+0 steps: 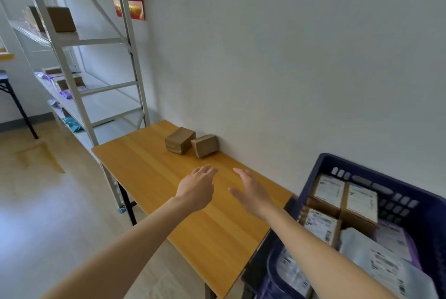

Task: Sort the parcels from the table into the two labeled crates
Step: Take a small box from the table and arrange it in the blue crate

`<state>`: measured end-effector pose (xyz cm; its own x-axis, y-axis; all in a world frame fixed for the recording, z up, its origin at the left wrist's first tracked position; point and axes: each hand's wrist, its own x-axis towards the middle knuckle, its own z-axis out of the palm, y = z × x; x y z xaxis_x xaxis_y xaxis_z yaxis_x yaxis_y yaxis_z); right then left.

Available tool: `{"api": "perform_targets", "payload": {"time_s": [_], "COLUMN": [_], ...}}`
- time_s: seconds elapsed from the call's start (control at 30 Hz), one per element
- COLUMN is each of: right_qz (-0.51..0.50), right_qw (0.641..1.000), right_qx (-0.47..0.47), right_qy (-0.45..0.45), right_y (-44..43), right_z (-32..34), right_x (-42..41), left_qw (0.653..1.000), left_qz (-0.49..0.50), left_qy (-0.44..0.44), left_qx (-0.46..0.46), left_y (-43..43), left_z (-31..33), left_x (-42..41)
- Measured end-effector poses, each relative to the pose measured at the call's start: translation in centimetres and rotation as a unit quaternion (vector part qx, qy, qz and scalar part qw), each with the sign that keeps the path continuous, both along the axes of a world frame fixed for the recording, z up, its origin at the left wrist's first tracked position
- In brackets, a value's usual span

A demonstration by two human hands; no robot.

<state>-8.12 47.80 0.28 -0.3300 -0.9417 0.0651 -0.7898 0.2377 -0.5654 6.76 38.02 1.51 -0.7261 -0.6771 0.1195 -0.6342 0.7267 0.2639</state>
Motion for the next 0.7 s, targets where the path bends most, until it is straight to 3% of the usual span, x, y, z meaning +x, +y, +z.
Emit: {"api": "perform_targets", "payload": {"time_s": [0.43, 0.7], "right_qz": [-0.067, -0.097], "right_qw": [0.994, 0.986], "right_qx": [0.011, 0.035], "right_qy": [-0.090, -0.135], "right_y": [-16.2, -27.6], "right_z": [-5.3, -9.3], "right_x": [1.1, -1.9], "left_qw": [0.997, 0.994], "left_qz": [0.041, 0.028], "left_qy": [-0.013, -0.050], "left_qx": [0.070, 0.098], "left_y": [-15.6, -27.9], "left_z": [-5.1, -7.0], "left_x": [3.1, -0.8]}}
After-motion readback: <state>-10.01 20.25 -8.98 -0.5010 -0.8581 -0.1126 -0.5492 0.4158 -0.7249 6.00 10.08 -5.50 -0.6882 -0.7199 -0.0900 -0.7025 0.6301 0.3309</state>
